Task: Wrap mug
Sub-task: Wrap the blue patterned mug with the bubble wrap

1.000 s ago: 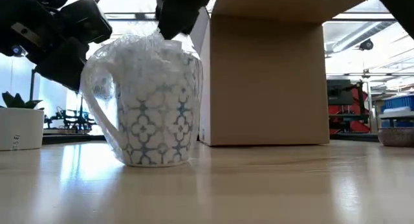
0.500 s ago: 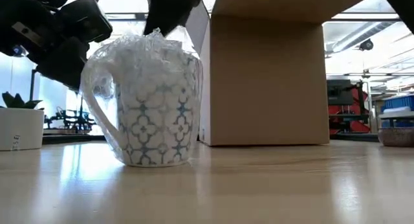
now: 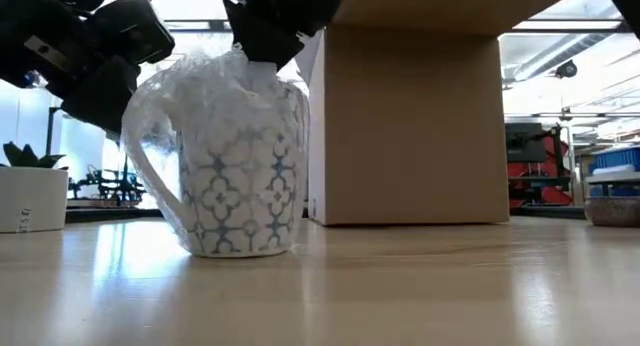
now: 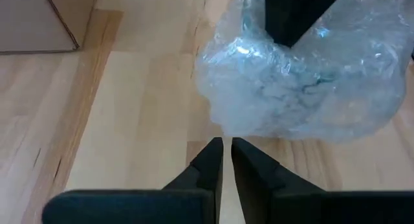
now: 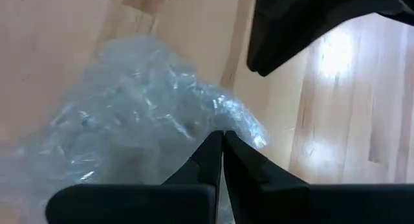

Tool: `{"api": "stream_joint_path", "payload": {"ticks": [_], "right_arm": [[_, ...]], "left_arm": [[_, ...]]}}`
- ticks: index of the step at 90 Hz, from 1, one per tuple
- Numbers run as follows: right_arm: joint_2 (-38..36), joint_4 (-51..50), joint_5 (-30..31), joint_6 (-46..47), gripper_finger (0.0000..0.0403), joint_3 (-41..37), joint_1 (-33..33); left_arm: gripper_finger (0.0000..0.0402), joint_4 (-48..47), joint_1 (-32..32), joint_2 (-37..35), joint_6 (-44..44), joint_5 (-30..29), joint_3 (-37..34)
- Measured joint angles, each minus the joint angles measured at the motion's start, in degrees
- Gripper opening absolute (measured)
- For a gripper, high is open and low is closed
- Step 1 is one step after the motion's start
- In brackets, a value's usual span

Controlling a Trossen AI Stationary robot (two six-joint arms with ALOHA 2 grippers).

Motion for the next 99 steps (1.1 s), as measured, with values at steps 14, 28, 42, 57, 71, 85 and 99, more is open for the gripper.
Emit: {"api": "stream_joint_path", "payload": {"ticks": [14, 28, 42, 57, 71, 85, 99], "right_arm": [[0.00, 1.43, -1.68, 0.74, 0.0000, -1.38, 0.31], [-0.10, 5.28, -3.44, 1.03, 0.0000, -5.23, 0.28], [-0.15, 5.99, -5.45, 1.55, 0.0000, -7.70, 0.11], [-0.16, 5.76, -9.94, 3.60, 0.0000, -8.13, -0.72], [-0.09, 3.76, -10.58, 2.84, 0.0000, -5.24, -0.64], [-0.09, -0.62, -11.36, 2.65, 0.0000, -0.63, -0.72], [-0.22, -6.99, -11.11, 3.56, 0.0000, 4.86, -1.30]], "left_arm": [[0.0020, 0.11, 0.00, 0.00, 0.06, -0.09, 0.00], [0.0020, 0.87, 0.00, 0.00, 0.38, -0.30, -0.02], [0.0020, 5.00, 0.00, 0.00, 3.12, -3.19, -0.02], [0.0020, 9.97, 0.00, 0.00, 6.23, -3.61, -0.02], [0.0020, 11.43, 0.00, 0.11, 7.51, -3.61, -0.02], [0.0020, 11.44, 0.00, 0.47, 7.53, -3.60, -0.02], [0.0020, 11.44, 0.00, 0.47, 7.53, -3.61, -0.02]]}}
